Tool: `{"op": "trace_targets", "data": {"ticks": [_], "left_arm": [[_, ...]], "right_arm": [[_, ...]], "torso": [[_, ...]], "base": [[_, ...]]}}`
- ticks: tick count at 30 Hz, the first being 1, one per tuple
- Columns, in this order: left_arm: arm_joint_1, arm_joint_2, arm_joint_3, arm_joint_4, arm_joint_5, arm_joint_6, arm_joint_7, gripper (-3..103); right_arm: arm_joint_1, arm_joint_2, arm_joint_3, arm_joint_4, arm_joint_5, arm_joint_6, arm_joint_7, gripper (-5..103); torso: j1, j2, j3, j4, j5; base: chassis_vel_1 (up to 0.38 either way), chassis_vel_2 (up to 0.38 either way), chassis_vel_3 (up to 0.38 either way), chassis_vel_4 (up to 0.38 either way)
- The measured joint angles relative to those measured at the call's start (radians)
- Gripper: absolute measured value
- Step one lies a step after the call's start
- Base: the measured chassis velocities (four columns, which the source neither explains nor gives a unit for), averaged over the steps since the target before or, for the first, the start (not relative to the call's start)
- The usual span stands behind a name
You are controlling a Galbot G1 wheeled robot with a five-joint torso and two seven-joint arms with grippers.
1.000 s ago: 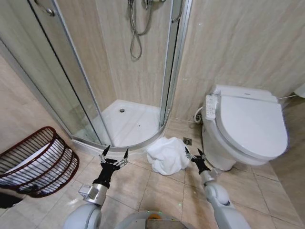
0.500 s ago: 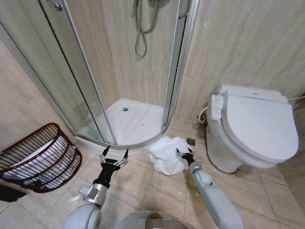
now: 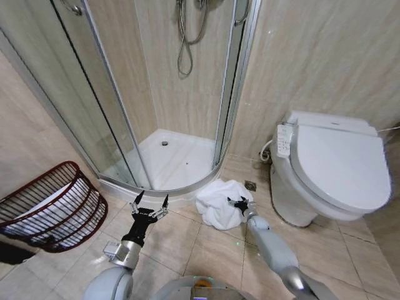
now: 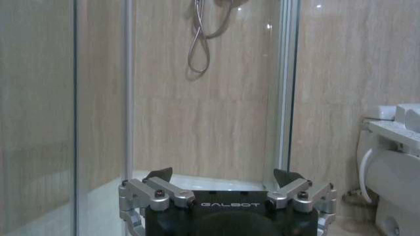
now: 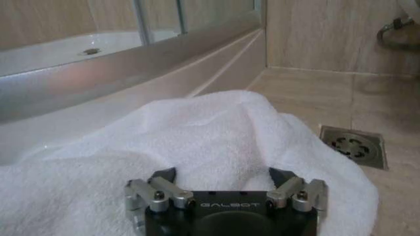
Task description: Discard the used towel into the hamper.
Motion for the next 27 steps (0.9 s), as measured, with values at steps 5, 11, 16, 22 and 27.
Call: {"op": "trace_targets", "data": {"ticks": [5, 11, 16, 22, 27], "left_arm": [[0.0, 0.0, 0.0, 0.0, 0.0, 0.0, 0.0, 100], [0.0, 0.0, 0.0, 0.0, 0.0, 0.0, 0.0, 100], [0.0, 0.0, 0.0, 0.0, 0.0, 0.0, 0.0, 100], [0.0, 0.0, 0.0, 0.0, 0.0, 0.0, 0.0, 100], [0.0, 0.0, 0.0, 0.0, 0.0, 0.0, 0.0, 100]], "right_arm": [[-0.013, 0.014, 0.015, -0.009, -0.02, 0.021, -0.009, 77], [-0.039, 0.024, 0.031, -0.003, -0.035, 0.034, -0.009, 49], [-0.064, 0.026, 0.036, 0.01, -0.044, 0.041, -0.011, 38], [-0.096, 0.026, 0.05, 0.051, -0.053, 0.042, -0.012, 15], [-0.13, 0.019, 0.063, 0.106, -0.057, 0.042, -0.011, 10]], "torso": [[0.0, 0.001, 0.001, -0.0001, 0.0001], [0.0, 0.002, 0.002, 0.0002, 0.0001], [0.0, 0.003, 0.002, 0.0, 0.0002], [0.0, 0.003, 0.003, 0.0002, 0.0003], [0.0, 0.003, 0.003, 0.0, 0.0004]], "base": [[0.0, 0.0, 0.0, 0.0], [0.0, 0.0, 0.0, 0.0], [0.0, 0.0, 0.0, 0.0], [0.0, 0.0, 0.0, 0.0], [0.0, 0.0, 0.0, 0.0]]}}
